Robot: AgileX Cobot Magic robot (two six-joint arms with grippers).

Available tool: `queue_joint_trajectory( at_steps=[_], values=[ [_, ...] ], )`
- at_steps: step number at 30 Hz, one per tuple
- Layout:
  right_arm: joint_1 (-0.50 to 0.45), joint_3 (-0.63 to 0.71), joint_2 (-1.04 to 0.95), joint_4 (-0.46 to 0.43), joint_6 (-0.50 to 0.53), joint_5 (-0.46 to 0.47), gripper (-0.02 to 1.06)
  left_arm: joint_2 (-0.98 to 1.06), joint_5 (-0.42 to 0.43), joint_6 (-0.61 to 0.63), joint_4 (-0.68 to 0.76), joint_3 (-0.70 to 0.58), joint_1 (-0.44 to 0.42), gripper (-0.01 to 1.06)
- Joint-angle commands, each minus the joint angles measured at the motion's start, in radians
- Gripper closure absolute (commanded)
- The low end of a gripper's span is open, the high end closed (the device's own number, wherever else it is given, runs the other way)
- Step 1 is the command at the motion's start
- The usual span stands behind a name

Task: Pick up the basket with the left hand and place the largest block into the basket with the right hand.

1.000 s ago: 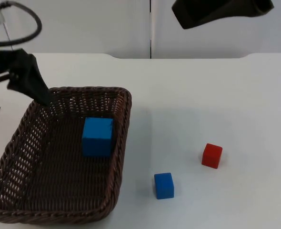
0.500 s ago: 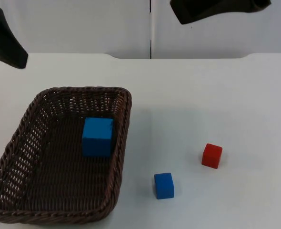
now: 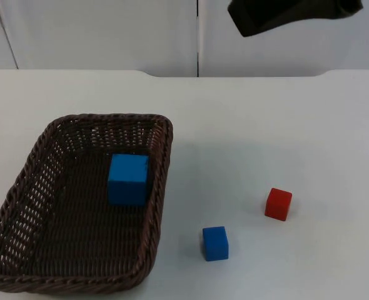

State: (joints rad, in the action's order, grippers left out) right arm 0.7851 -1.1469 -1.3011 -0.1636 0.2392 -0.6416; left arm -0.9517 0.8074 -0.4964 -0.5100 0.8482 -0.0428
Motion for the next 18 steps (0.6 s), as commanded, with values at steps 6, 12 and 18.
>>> queue_joint_trajectory(
  at_steps=[6, 12, 18],
  values=[
    [0.004, 0.186, 0.132, -0.003, -0.003, 0.120, 0.18, 0.186, 0.020, 0.029, 0.031, -0.005, 0.002, 0.00],
    [0.004, 0.323, 0.282, 0.004, -0.003, 0.132, 0.18, 0.302, 0.022, 0.117, 0.118, -0.005, 0.002, 0.00],
    [0.004, 0.433, 0.464, 0.004, -0.003, 0.136, 0.18, 0.408, 0.048, 0.196, 0.204, -0.005, 0.002, 0.00]
  ],
)
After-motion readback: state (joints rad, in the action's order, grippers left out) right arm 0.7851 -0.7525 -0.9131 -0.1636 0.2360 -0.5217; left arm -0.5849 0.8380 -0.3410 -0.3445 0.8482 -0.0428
